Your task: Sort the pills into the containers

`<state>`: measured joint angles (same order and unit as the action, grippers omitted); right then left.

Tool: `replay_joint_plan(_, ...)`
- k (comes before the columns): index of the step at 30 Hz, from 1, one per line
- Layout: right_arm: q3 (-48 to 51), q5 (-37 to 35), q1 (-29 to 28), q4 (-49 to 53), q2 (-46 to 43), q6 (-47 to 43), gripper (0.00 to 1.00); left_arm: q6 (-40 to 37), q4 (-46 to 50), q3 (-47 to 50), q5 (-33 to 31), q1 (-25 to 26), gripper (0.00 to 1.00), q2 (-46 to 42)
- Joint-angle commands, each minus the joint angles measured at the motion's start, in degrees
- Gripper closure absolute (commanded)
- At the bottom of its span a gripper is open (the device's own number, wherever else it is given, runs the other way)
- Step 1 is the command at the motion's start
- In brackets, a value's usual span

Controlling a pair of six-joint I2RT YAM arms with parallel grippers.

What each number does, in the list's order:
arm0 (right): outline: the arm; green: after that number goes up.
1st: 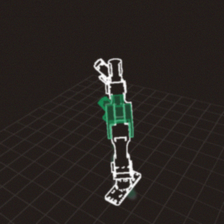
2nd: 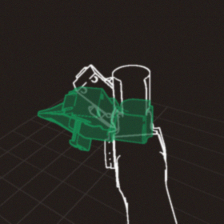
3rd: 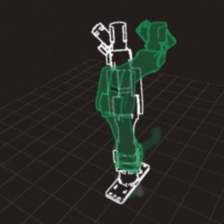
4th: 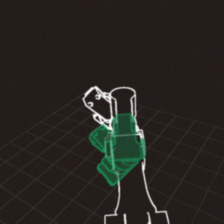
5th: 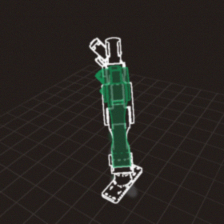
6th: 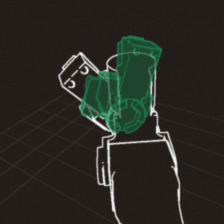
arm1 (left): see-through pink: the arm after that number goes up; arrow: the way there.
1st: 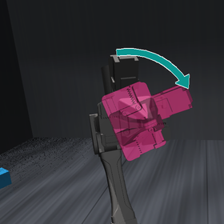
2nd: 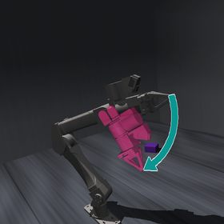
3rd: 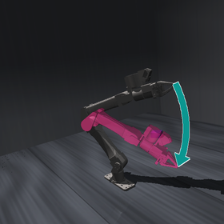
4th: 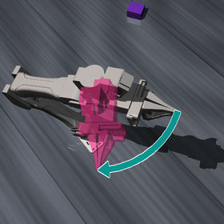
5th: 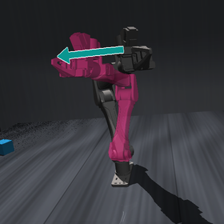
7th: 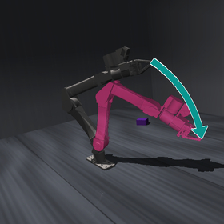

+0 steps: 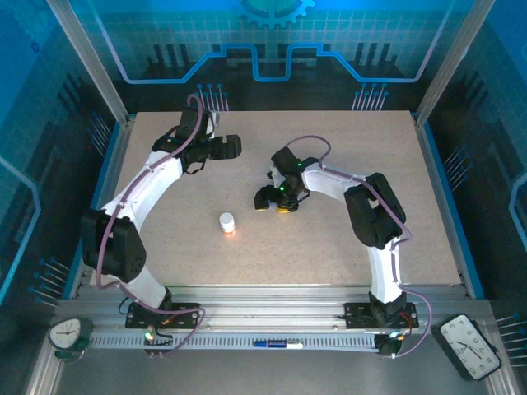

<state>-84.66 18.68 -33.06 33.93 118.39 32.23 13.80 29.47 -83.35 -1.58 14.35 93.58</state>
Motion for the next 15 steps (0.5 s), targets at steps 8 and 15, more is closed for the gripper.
replay_joint_plan(8,-4.1,0.8,0.8,0.0,3.0,1.2,0.22,1.4,-0.7,1.3,1.3,-0.6,0.01,-2.2)
replay_joint_plan(15,-6.4,1.6,1.0,-0.2,4.5,1.9,0.23,1.9,-0.7,1.8,1.7,-0.6,0.01,-2.2)
